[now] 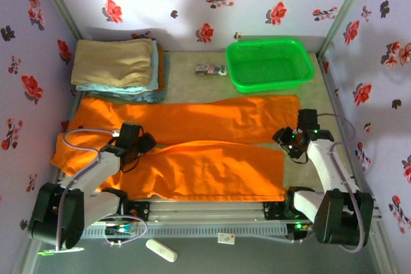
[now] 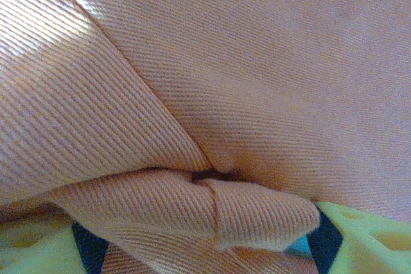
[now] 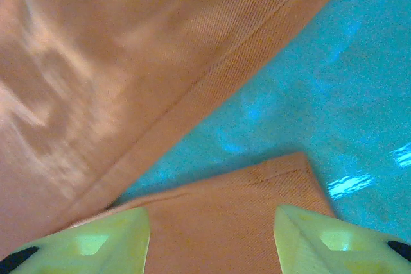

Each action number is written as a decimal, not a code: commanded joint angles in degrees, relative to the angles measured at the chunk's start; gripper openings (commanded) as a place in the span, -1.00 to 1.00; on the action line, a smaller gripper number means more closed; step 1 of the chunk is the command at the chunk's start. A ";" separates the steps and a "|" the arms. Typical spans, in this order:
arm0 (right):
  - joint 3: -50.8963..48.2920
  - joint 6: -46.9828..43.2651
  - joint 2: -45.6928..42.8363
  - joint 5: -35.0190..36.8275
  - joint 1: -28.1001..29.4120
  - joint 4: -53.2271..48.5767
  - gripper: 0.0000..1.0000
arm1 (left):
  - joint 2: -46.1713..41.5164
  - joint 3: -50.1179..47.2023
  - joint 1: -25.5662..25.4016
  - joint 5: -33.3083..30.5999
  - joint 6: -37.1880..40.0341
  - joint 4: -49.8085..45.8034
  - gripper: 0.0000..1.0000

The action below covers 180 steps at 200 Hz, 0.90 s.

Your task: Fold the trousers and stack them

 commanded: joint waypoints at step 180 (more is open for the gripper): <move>-0.21 1.02 7.28 12.75 0.98 0.79 -1.00 | -16.36 -2.87 0.41 6.09 0.96 -4.31 0.66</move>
